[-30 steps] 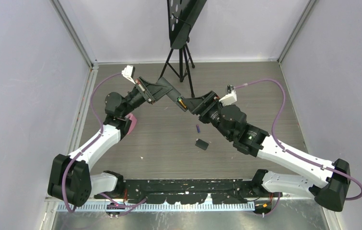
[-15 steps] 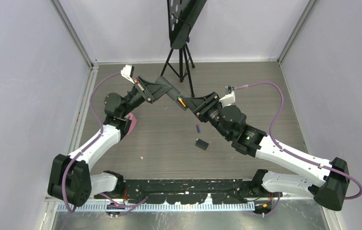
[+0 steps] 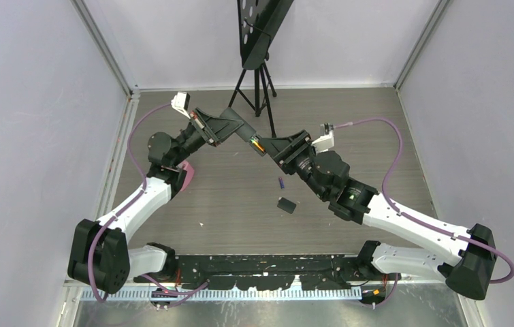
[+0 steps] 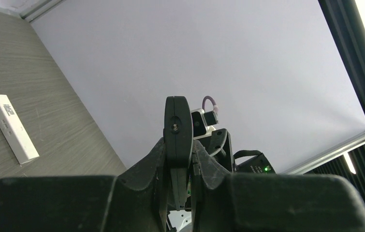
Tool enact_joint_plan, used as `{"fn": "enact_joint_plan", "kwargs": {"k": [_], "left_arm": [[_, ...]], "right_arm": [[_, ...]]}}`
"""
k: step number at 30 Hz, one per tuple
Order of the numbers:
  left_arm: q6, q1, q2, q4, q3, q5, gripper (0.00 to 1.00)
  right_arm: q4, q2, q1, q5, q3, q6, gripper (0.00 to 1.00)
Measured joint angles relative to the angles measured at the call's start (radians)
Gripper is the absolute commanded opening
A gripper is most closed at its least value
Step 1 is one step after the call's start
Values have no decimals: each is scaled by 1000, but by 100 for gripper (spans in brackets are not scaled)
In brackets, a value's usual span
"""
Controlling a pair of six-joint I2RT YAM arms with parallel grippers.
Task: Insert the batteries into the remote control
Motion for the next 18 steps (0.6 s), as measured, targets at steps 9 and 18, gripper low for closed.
{"fn": "enact_joint_plan", "kwargs": {"k": [9,18], "left_arm": [[0,0,0,7,0,0,0],[0,0,-1,-3,0,2,0]], "right_arm": [[72,-23,0,11,-35,-2,72],[127,29,0,-41,-18,-55,76]]}}
